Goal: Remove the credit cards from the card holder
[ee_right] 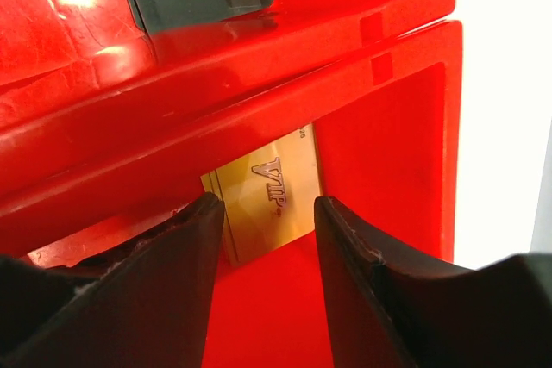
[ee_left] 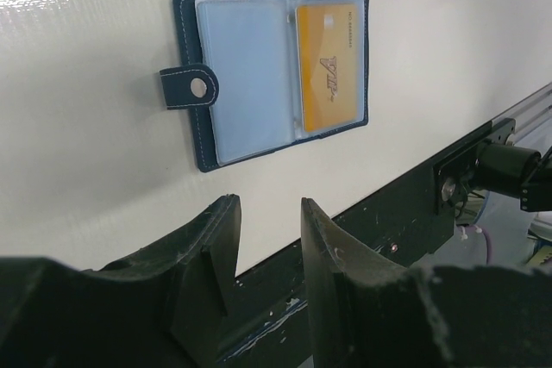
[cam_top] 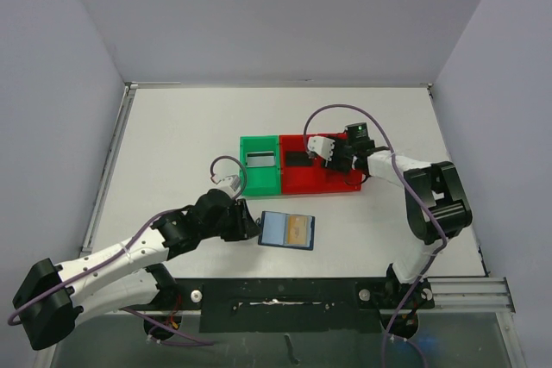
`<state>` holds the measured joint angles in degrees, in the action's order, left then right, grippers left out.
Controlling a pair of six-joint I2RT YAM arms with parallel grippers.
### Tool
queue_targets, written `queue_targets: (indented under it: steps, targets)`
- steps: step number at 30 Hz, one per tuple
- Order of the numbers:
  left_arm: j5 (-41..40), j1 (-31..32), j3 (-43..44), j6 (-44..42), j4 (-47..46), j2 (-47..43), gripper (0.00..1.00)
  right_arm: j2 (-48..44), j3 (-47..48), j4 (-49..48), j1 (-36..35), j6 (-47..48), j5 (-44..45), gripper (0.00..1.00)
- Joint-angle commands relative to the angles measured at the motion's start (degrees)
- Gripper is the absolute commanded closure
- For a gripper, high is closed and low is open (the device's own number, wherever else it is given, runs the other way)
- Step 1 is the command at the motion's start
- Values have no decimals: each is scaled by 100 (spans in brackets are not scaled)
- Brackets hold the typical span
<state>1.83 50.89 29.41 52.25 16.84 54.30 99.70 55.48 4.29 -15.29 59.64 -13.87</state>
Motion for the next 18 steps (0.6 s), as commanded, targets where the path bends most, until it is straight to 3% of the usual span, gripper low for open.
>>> queue_targets:
  steps: [1, 12, 18]
  targets:
    - [128, -26, 185, 18, -124, -110, 67, -12, -70, -345, 45, -86, -37, 52]
    - [192, -22, 228, 78, -427, -188, 65, -1105, -99, -557, 62, -681, -99, 45]
    - [-12, -23, 332, 118, -468, -231, 64, -2445, -539, -478, 86, -1304, -178, 22]
